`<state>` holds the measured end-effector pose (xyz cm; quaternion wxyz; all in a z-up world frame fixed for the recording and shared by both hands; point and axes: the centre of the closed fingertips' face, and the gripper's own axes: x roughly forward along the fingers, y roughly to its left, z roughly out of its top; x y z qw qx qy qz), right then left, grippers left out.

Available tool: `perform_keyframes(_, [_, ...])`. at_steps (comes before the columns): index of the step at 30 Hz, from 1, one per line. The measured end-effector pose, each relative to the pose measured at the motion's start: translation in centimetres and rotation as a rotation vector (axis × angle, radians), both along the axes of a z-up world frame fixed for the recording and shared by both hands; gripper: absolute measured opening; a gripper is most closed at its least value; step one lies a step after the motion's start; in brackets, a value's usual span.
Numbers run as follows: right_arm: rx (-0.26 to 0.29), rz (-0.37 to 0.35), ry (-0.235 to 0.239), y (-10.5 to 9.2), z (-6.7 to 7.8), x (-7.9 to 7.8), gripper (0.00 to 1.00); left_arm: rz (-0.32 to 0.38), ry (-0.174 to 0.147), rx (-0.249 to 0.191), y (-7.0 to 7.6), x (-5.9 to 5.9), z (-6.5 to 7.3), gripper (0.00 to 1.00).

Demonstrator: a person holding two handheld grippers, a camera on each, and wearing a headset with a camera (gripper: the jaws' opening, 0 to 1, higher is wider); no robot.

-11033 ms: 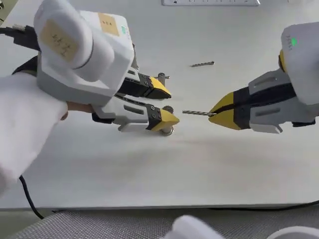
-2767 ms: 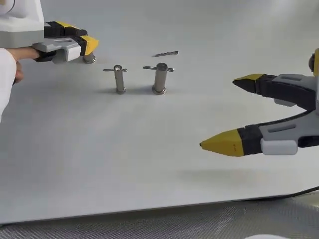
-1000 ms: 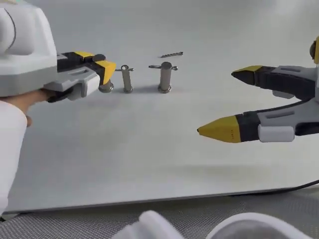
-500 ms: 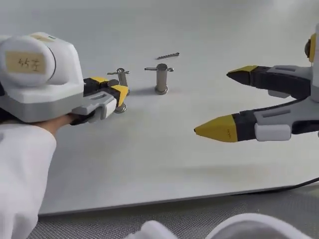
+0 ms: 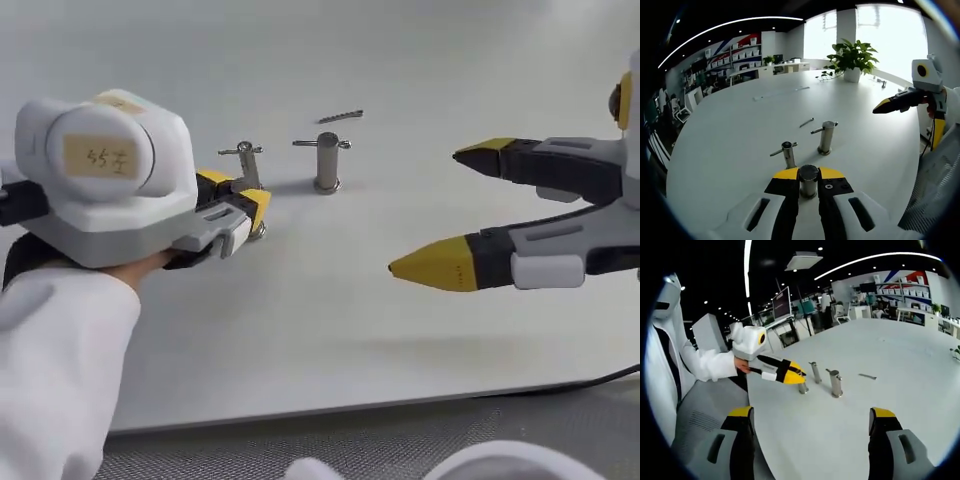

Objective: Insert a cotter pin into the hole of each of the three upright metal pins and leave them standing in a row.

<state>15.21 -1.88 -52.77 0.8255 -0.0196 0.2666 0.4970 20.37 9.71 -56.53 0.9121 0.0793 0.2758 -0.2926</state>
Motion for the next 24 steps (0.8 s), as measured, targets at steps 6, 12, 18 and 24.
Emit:
perform_keyframes(6, [-0.002, 0.007, 0.005, 0.1, -0.1, -0.1, 0.94, 0.026, 0.008, -0.012, -0.2, -0.1, -0.1, 0.12])
perform_keyframes(12, [-0.001, 0.016, 0.016, 0.4, -0.4, -0.3, 0.93, 0.044, 0.007, -0.037, -0.3, -0.2, -0.1, 0.12])
perform_keyframes(18, [0.002, 0.016, 0.016, 0.5, -0.4, -0.5, 0.93, 0.045, 0.027, -0.044, -0.4, -0.4, -0.1, 0.12])
perform_keyframes(24, [-0.001, 0.010, 0.016, 0.3, -0.4, -0.6, 0.93, -0.043, 0.028, 0.048, 0.2, -1.4, -0.4, 0.18])
